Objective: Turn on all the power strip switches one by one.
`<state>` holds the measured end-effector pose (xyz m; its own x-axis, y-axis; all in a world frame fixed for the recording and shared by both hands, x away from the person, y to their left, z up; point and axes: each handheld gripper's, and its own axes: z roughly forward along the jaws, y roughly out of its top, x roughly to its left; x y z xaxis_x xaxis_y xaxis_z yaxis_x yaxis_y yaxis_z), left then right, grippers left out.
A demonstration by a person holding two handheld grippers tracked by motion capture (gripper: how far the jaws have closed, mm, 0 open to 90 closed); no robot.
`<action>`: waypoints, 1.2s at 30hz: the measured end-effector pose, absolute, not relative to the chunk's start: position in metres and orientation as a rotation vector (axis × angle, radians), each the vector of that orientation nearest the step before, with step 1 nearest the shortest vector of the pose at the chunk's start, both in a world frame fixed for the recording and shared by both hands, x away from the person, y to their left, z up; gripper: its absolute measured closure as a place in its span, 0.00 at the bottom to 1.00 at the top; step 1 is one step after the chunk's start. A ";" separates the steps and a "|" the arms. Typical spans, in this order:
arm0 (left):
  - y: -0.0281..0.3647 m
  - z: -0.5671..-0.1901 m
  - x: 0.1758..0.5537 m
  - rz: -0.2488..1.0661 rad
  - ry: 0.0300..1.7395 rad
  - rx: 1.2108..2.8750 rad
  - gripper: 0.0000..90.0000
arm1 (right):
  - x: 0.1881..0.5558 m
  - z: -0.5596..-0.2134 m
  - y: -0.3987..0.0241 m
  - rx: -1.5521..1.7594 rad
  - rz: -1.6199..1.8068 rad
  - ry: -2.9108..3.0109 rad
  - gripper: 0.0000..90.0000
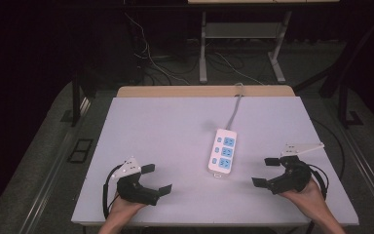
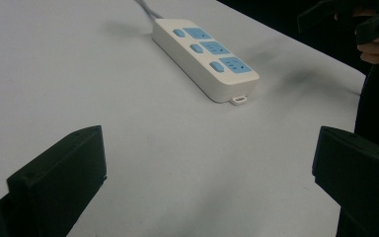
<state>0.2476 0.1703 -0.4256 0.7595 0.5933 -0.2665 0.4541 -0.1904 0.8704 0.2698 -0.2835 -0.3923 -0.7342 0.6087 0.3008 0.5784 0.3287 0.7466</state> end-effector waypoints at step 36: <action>0.170 -0.426 0.247 0.154 0.811 1.828 0.00 | 0.320 -0.362 -0.238 0.986 1.292 2.669 0.01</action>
<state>0.2474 0.1704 -0.4258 0.7595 0.5933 -0.2668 0.4538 -0.1894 0.8707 0.3196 -0.2382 -0.3620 -0.8009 0.5455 0.2468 0.5320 0.4591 0.7115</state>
